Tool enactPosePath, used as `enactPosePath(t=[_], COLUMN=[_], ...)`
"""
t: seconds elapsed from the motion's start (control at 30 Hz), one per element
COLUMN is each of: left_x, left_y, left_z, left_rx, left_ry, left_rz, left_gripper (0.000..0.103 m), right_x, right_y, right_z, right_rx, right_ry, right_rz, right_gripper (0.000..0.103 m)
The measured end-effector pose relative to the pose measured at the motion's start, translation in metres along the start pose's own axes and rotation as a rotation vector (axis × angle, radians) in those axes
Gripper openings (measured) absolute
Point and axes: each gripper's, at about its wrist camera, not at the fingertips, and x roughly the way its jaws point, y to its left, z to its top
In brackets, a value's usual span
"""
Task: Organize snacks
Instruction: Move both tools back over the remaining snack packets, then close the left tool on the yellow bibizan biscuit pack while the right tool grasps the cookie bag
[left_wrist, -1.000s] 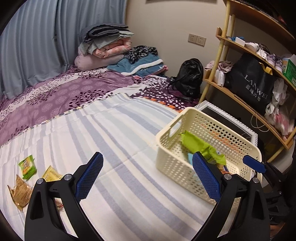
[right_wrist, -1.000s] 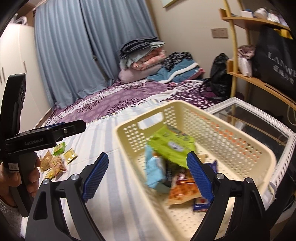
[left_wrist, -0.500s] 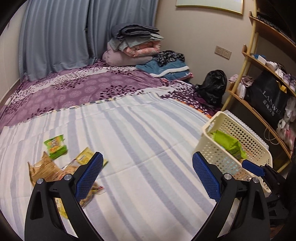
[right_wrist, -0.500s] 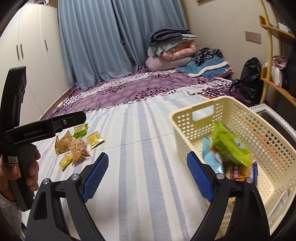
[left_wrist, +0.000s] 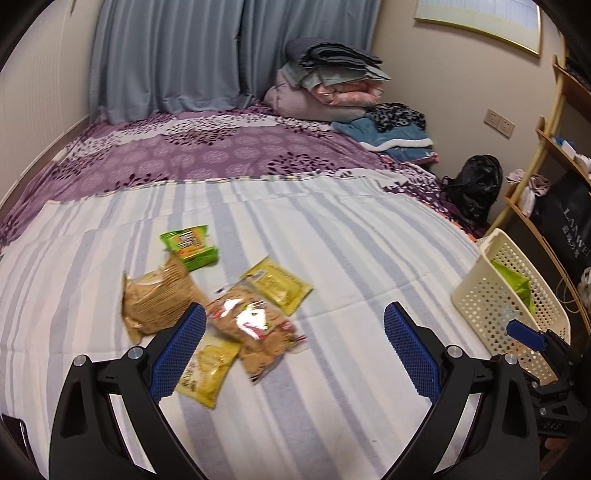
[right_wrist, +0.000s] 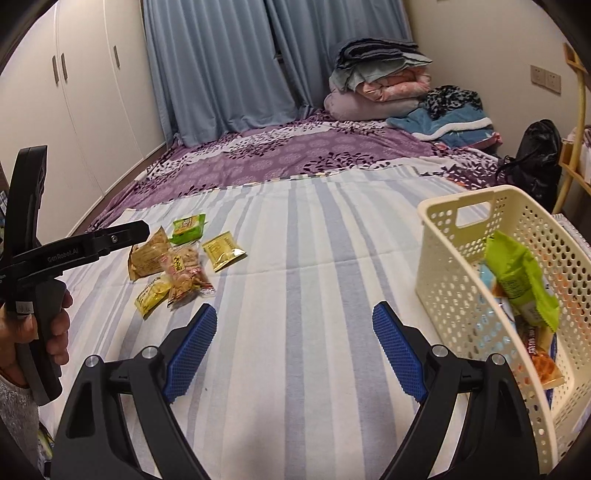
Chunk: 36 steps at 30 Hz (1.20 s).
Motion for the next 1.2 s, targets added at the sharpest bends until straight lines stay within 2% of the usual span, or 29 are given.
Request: enactPosePath(t=[0.3, 0.63, 0.73, 1.03, 1.1, 1.2], left_x=[0.01, 0.04, 0.049, 0.065, 0.07, 0.076], left_y=[0.04, 0.06, 0.067, 0.078, 0.081, 0.084], left_z=[-0.013, -0.036, -0.042, -0.054, -0.056, -0.059], left_rx=[-0.028, -0.028, -0.036, -0.032, -0.033, -0.036], left_ry=[0.025, 0.102, 0.127, 0.168, 0.184, 0.195], left_rz=[0.084, 0.096, 0.102, 0.116, 0.115, 0.122], left_gripper=[0.098, 0.098, 0.091, 0.09, 0.079, 0.079], right_x=[0.018, 0.035, 0.04, 0.055, 0.058, 0.061], right_y=[0.016, 0.029, 0.032, 0.041, 0.042, 0.045], right_z=[0.002, 0.001, 0.0, -0.003, -0.003, -0.004], right_rx=[-0.033, -0.062, -0.07, -0.084, -0.086, -0.093], right_ry=[0.043, 0.086, 0.099, 0.13, 0.136, 0.143], right_rz=[0.012, 0.024, 0.029, 0.042, 0.046, 0.051], right_gripper=[0.086, 0.086, 0.086, 0.086, 0.086, 0.086])
